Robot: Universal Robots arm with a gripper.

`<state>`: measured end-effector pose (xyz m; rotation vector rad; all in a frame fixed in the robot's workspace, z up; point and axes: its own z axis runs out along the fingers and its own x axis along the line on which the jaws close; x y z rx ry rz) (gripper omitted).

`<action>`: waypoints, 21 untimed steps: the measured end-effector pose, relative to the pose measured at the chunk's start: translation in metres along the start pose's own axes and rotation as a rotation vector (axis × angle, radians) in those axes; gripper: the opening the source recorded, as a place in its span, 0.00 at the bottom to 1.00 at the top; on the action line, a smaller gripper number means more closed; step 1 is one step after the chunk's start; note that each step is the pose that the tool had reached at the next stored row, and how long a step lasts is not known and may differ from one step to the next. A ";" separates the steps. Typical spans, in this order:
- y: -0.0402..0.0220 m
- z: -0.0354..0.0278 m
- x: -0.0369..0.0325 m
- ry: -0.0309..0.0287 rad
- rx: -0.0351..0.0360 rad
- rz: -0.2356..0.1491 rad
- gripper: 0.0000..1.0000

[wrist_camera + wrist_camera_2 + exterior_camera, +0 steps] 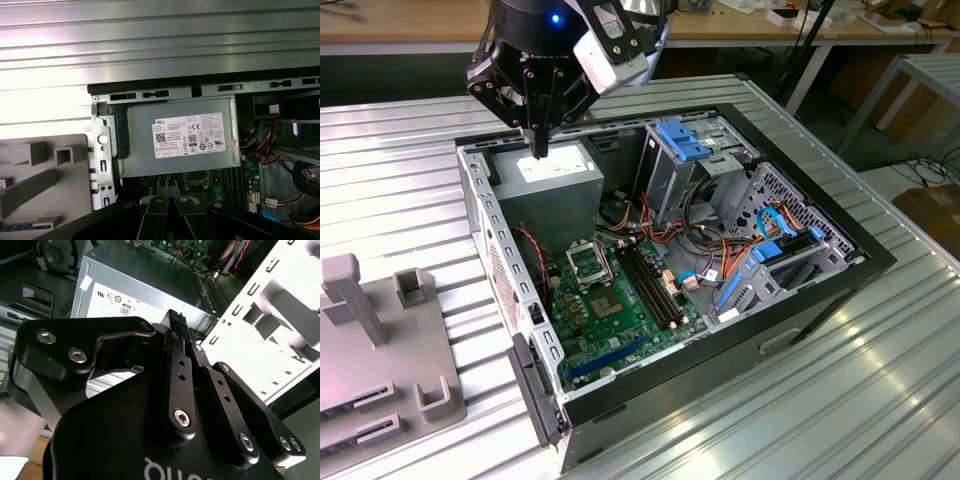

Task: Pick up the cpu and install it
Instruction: 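Reach for the cpu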

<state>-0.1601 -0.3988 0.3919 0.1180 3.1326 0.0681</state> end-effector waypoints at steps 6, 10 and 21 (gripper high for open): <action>-0.0002 0.0001 0.0025 0.0013 0.0001 0.000 0.11; -0.0003 0.0002 0.0044 0.0022 0.0001 0.000 0.11; -0.0007 0.0003 0.0093 0.0042 0.0003 0.000 0.11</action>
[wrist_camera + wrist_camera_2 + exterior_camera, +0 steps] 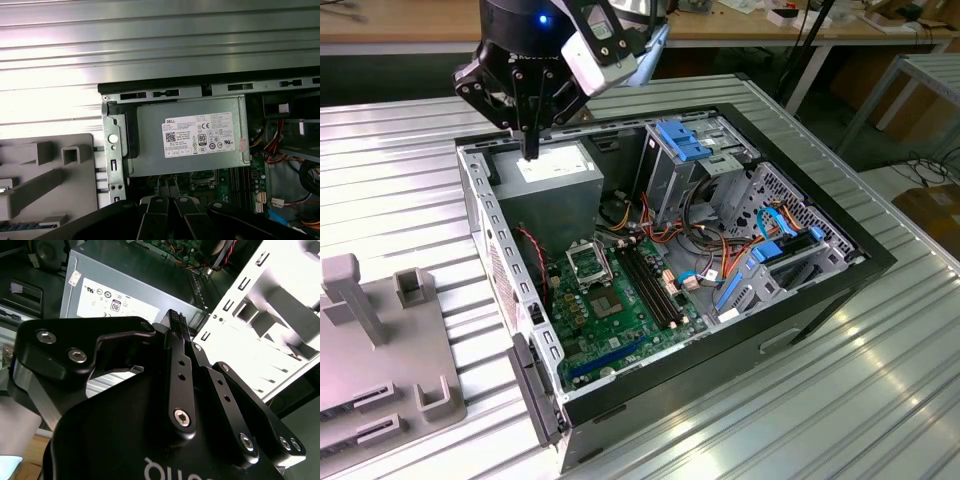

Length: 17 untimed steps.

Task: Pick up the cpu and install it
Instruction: 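Reach for the cpu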

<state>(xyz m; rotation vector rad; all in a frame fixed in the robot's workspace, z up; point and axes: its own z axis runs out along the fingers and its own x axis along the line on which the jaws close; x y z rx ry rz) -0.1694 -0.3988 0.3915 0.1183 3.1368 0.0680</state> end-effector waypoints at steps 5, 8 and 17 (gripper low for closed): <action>-0.0002 0.0001 0.0025 0.0010 0.0001 0.000 0.11; -0.0003 0.0001 0.0038 0.0015 0.0001 0.000 0.11; -0.0006 0.0003 0.0082 0.0031 0.0002 0.000 0.11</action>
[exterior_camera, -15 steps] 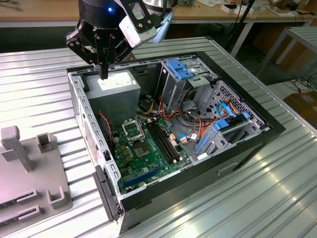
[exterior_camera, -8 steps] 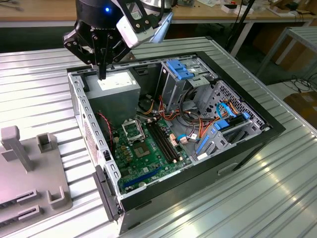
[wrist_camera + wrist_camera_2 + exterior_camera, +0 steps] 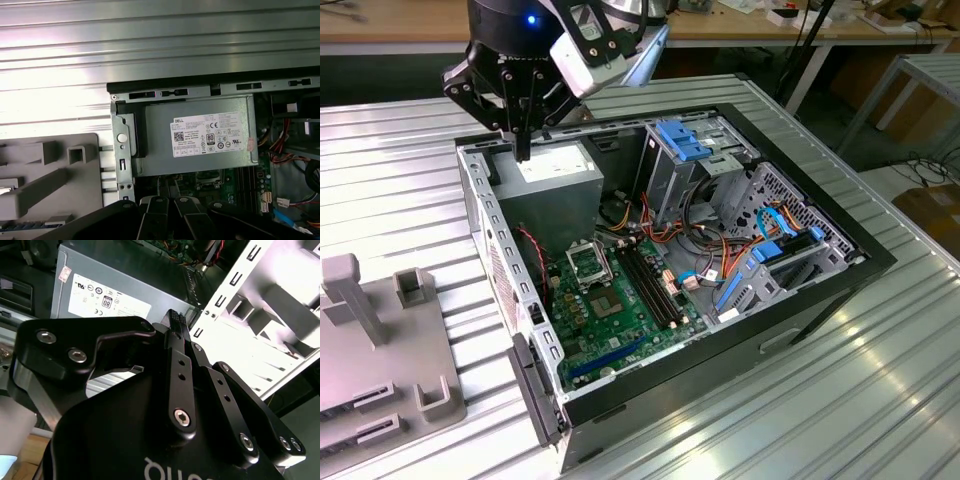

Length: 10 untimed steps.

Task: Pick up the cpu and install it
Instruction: 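Reach for the cpu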

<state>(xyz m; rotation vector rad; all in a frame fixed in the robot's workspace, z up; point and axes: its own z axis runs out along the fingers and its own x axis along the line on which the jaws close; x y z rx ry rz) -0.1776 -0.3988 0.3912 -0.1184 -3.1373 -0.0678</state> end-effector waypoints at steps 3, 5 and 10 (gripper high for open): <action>-0.0001 0.0001 0.0012 0.0004 0.0000 0.000 0.11; -0.0002 0.0001 0.0020 0.0007 0.0001 0.000 0.11; -0.0008 0.0006 0.0094 0.0010 0.0000 0.000 0.11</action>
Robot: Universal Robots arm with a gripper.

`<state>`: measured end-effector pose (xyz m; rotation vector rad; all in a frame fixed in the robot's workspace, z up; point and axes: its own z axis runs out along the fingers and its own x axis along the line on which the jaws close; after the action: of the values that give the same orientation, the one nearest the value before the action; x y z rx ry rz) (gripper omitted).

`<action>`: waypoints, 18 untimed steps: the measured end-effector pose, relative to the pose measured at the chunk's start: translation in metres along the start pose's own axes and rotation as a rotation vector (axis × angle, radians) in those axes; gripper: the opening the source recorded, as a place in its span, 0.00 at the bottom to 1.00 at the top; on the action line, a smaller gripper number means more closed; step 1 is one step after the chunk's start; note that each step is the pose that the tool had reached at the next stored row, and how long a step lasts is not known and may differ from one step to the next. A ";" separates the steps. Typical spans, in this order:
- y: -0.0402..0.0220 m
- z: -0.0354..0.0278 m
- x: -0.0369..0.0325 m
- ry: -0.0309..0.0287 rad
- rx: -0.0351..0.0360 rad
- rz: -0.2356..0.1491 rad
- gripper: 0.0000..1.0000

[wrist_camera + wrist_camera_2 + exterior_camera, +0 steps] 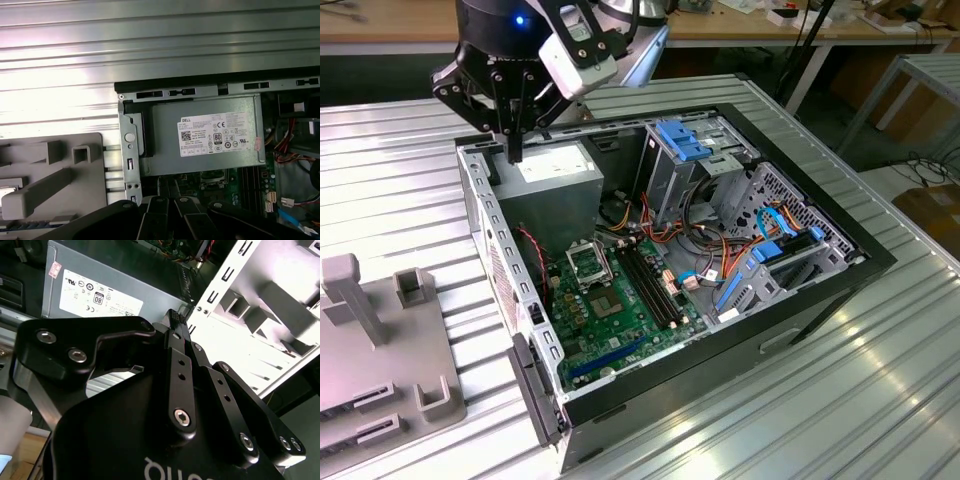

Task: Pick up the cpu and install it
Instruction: 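Reach for the cpu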

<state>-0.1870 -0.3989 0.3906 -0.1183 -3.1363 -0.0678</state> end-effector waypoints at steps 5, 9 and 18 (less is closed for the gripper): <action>-0.0014 0.0008 0.0070 0.0000 0.0001 0.000 0.11; -0.0022 0.0010 0.0096 0.0000 0.0000 0.000 0.11; -0.0024 0.0009 0.0118 0.0001 0.0001 0.000 0.11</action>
<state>-0.1989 -0.4004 0.3896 -0.1183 -3.1362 -0.0677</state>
